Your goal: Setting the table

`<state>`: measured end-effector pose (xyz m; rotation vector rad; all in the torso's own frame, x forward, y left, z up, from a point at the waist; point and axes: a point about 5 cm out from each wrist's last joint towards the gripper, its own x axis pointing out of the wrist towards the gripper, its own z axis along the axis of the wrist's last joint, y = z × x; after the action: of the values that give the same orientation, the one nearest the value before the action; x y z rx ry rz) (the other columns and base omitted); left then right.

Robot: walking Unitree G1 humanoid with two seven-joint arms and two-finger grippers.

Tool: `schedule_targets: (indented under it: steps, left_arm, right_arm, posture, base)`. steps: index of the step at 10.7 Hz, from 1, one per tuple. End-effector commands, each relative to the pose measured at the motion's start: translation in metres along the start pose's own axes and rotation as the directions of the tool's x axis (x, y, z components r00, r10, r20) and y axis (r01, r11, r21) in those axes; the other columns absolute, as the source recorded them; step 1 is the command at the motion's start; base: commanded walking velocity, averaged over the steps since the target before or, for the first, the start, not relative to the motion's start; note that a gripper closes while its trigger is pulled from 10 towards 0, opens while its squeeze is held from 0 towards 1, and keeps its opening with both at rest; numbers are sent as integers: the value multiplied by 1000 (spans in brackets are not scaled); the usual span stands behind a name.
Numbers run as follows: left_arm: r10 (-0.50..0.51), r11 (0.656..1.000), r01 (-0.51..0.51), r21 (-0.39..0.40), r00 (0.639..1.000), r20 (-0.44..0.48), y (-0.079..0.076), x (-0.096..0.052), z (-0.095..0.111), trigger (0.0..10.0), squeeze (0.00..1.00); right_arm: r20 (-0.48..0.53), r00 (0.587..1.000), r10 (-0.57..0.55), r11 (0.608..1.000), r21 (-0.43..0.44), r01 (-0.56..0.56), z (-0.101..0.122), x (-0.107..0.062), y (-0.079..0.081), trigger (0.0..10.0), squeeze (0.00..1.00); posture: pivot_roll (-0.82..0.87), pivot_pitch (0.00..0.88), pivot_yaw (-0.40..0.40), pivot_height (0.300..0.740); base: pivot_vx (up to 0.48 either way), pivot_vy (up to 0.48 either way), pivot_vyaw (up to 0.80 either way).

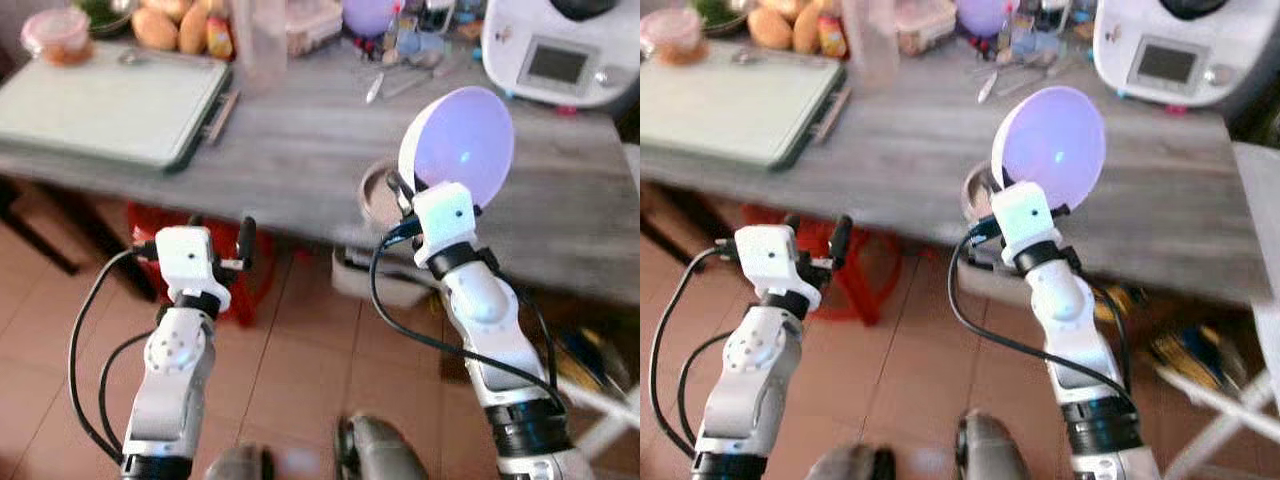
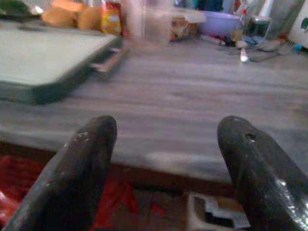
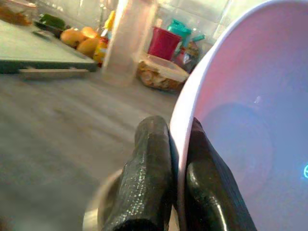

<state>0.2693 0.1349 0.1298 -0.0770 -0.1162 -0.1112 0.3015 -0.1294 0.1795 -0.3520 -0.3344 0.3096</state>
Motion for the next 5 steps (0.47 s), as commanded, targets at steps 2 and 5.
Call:
schedule_targets:
  steps: [2, 5]
  left_arm:
    - [-11, 1000, 11, 0, 1000, 16, -3, -3, 2, 10000, 0]
    - [16, 999, -17, 35, 1000, 15, 8, -10, 4, 10000, 0]
  right_arm:
    - [15, 1000, -15, 1000, -1, 15, 2, 6, -7, 10000, 0]
    - [31, 996, 79, 995, 56, -80, 7, 27, 0, 10000, 0]
  posture:
    - [-19, 167, -12, 740]
    - [-9, 195, -11, 740]
  base:
    - [217, 0, 0]
    - [0, 0, 0]
